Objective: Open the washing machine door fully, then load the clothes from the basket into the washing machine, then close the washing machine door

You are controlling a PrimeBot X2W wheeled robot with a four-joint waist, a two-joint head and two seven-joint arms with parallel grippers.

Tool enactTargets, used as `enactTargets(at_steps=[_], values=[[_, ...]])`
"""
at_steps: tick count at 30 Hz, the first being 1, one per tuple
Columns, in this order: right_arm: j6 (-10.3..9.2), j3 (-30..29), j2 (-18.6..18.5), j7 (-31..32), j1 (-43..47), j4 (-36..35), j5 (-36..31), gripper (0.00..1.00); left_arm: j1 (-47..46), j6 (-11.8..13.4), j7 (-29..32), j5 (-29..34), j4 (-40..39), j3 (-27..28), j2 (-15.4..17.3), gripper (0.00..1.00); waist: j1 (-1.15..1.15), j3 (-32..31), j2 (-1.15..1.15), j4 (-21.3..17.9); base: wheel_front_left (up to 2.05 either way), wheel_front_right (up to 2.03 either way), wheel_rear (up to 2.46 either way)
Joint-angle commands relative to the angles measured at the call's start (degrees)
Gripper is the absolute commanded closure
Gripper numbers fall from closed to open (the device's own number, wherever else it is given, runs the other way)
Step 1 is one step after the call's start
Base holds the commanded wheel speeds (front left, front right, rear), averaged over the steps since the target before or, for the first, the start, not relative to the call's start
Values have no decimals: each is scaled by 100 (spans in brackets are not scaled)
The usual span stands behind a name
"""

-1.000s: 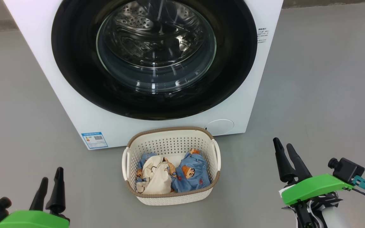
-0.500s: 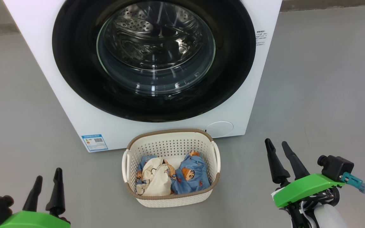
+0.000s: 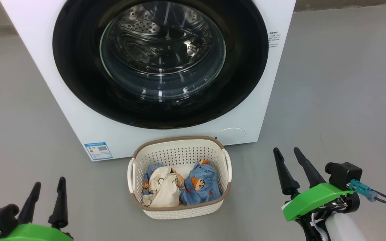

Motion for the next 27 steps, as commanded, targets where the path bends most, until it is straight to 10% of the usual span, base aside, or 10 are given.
enactTargets(at_steps=[1,27], values=[[8,162,-4,-109,-329,-89,-240,0,-315,-13,-117,250,-136,149,233,0,0,2,0,-7,0,0,0],[9,235,-14,-372,-459,192,-1267,0,-355,-15,-381,1224,58,237,372,0,0,20,0,-53,0,0,0]])
